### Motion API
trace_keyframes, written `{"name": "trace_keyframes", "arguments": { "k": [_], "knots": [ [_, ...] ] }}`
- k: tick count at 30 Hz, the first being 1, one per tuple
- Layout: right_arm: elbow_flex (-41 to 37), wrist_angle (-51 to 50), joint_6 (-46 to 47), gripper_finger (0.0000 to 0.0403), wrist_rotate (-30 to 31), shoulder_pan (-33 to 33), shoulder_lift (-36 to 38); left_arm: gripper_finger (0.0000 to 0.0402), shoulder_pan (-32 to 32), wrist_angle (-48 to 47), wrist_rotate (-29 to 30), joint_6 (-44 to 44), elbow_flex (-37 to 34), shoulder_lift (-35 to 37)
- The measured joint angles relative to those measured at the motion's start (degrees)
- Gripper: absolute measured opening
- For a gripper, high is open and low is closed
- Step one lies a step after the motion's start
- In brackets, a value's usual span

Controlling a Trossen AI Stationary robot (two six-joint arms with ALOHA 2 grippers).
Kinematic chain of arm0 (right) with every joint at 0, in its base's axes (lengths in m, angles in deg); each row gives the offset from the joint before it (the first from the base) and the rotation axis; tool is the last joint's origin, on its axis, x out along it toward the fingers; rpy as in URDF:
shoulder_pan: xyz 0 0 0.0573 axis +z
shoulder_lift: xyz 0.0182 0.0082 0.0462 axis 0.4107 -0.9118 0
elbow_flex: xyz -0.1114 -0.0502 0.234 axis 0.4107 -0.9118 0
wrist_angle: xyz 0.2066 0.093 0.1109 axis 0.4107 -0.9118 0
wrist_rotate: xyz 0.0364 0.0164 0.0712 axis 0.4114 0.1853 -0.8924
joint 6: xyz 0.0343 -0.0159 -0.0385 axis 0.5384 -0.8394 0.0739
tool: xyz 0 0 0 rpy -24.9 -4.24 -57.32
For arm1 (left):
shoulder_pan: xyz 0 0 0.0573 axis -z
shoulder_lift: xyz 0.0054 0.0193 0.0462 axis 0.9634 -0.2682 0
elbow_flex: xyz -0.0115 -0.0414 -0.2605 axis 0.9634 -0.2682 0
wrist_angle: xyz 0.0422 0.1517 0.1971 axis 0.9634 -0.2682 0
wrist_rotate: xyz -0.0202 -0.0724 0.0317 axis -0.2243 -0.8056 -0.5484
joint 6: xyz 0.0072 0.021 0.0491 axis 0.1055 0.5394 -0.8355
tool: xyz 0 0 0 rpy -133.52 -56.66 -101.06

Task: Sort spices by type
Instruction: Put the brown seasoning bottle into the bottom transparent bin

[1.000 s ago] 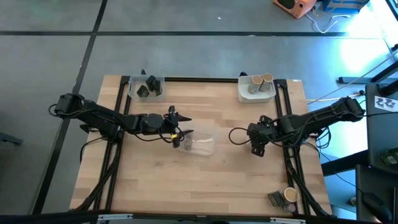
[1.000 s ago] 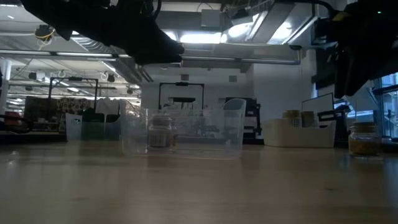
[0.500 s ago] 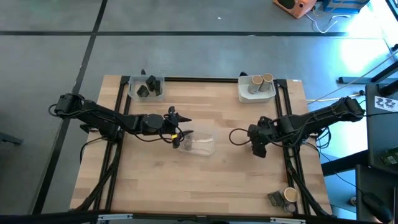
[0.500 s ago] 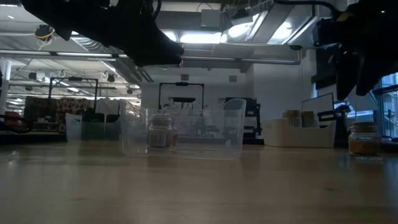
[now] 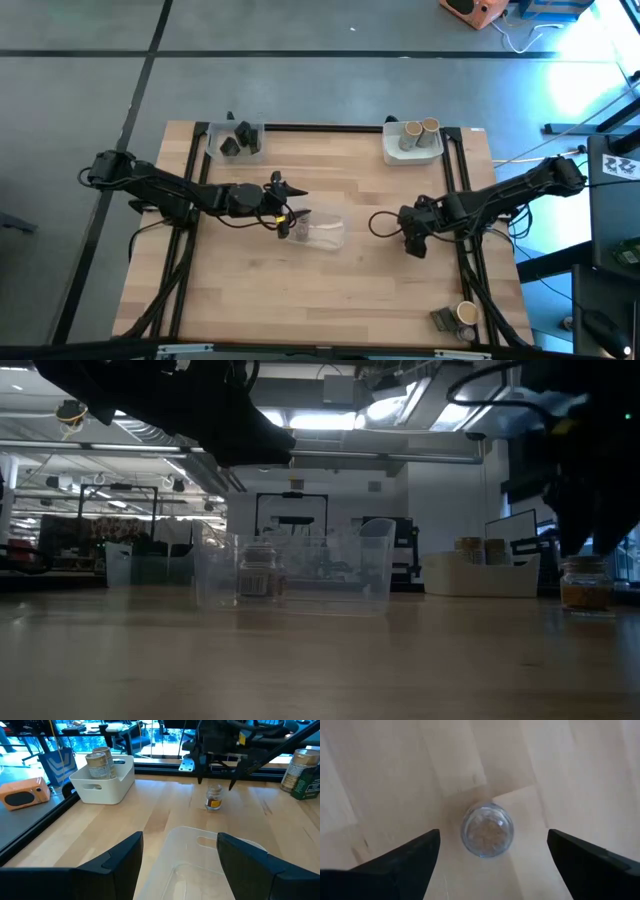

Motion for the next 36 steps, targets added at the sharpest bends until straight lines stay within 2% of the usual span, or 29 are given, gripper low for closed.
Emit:
{"name": "trace_keyframes", "arguments": {
  "k": [9,20,27,32,36],
  "knots": [
    [-4.66,6.16,0.41,0.0326,0.96,-0.02,-0.01,0.0237,0.0,-0.05,0.0,-0.26,0.0,0.0],
    [-6.67,7.73,0.45,0.018,2.11,-0.09,0.04,0.0237,0.0,-0.12,0.0,-0.24,0.0,0.0],
    [-2.31,7.89,0.1,0.018,2.33,-0.09,-0.09,0.0237,0.0,-0.55,0.0,-0.02,0.0,0.0],
    [3.38,8.39,-1.0,0.0186,5.88,-0.09,-0.07,0.0237,0.06,-5.4,0.0,2.94,0.0,0.0],
    [6.7,12.44,-3.06,0.0187,8.49,-0.09,-0.07,0.0237,0.15,-10.18,0.0,5.56,0.0,0.0]
  ]
}}
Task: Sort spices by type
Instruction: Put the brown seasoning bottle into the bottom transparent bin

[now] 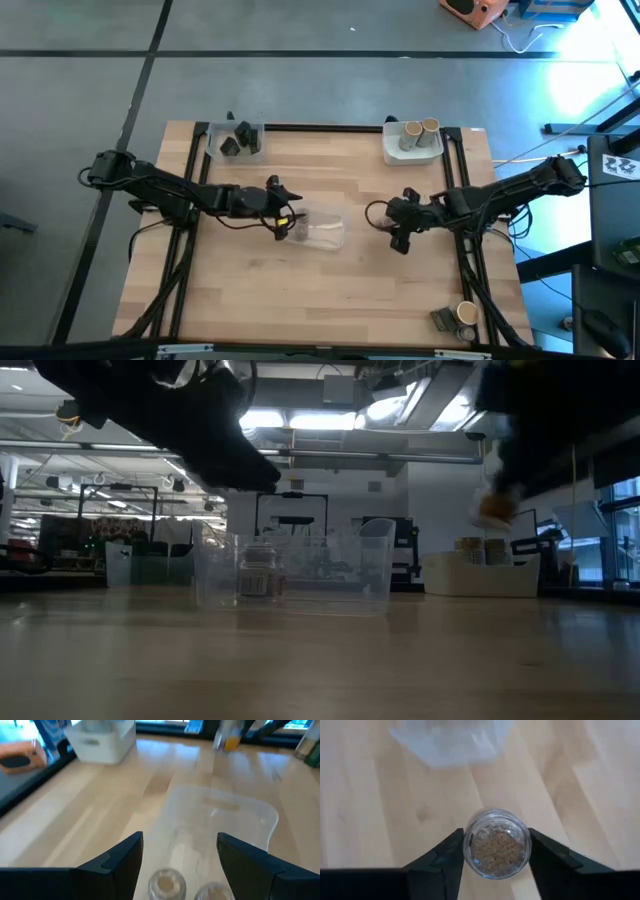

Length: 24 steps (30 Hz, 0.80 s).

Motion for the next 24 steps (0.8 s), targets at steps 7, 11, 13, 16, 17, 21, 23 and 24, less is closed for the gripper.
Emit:
{"name": "trace_keyframes", "arguments": {
  "k": [7,11,13,16,17,21,23,24],
  "knots": [
    [1.52,14.02,-7.93,0.0187,4.18,0.0,-1.98,0.0237,2.07,-3.64,0.13,1.99,0.0,0.0],
    [1.55,22.21,-13.8,0.0186,6.64,-0.17,-5.21,0.0237,3.23,-3.78,0.16,2.14,0.0,0.0],
    [2.49,24.35,-15.84,0.0185,6.51,-1.16,-7.48,0.0237,3.77,-4.07,0.2,2.18,0.0,0.0],
    [5.64,24.23,-17.44,0.0186,5.86,-3.3,-11.4,0.0237,4.16,-4.23,0.17,2.18,0.0,0.0],
    [7.05,23.86,-18.07,0.0186,5.22,-4.07,-12.92,0.0237,4.16,-4.23,0.19,2.18,0.0,0.0],
    [12.52,21.26,-19.87,0.0188,0.85,-7.2,-18.64,0.0237,4.16,-4.1,1.52,2.01,-0.02,0.0],
    [15.4,19.39,-20.32,0.0187,-1.38,-8.65,-21.48,0.0237,4.14,-3.93,2.51,2.01,0.0,0.0],
    [16.61,18.77,-20.85,0.0187,-2.64,-9.32,-22.65,0.0237,4.14,-3.94,2.91,2.01,0.0,0.0]
  ]
}}
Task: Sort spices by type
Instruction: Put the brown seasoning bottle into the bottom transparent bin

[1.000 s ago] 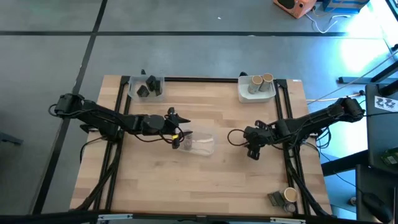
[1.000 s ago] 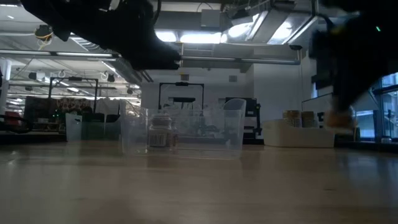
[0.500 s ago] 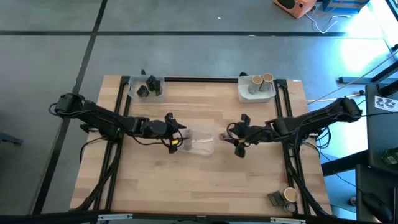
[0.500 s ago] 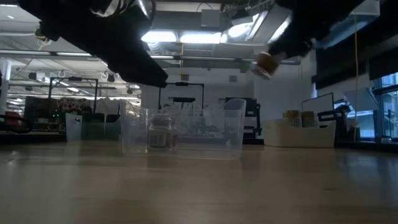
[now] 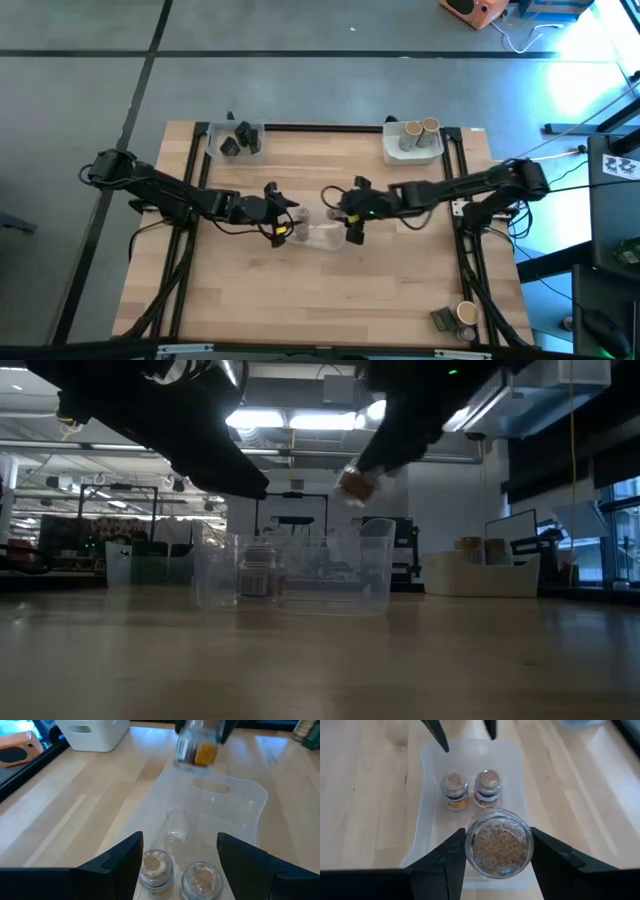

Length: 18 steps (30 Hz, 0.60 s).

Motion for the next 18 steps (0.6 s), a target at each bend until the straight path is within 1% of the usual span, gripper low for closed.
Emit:
{"name": "trace_keyframes", "arguments": {
  "k": [4,9,18],
  "knots": [
    [3.5,-1.16,-1.01,0.0187,-2.87,-2.13,-4.7,0.0237,0.0,-0.44,0.28,0.0,-0.02,0.0],
    [4.52,-1.52,-1.17,0.0187,-5.36,-3.95,-9.46,0.0237,0.0,-0.44,0.28,-0.31,-0.02,0.0],
    [4.52,-1.59,-1.74,0.0187,-5.39,-3.82,-15.58,0.0237,0.0,-0.33,0.28,-0.48,-0.02,0.0]
  ]
}}
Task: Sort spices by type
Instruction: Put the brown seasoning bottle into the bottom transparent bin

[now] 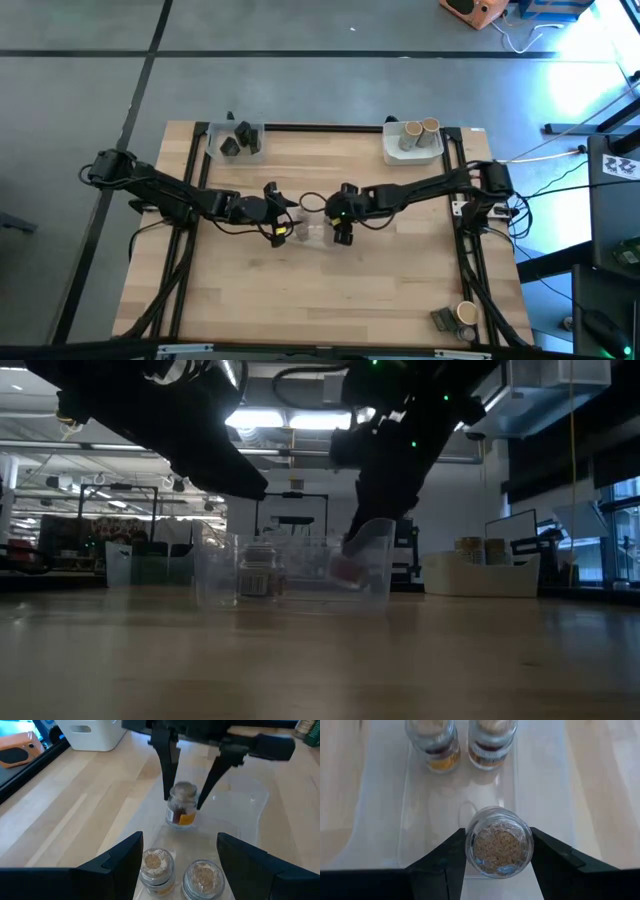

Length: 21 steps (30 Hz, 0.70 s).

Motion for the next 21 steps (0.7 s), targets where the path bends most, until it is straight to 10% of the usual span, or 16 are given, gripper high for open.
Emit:
{"name": "trace_keyframes", "arguments": {
  "k": [21],
  "knots": [
    [-0.04,-0.71,0.38,0.0265,-2.95,0.02,0.21,0.0237,-0.02,-0.02,0.01,0.0,0.0,0.0]
  ]
}}
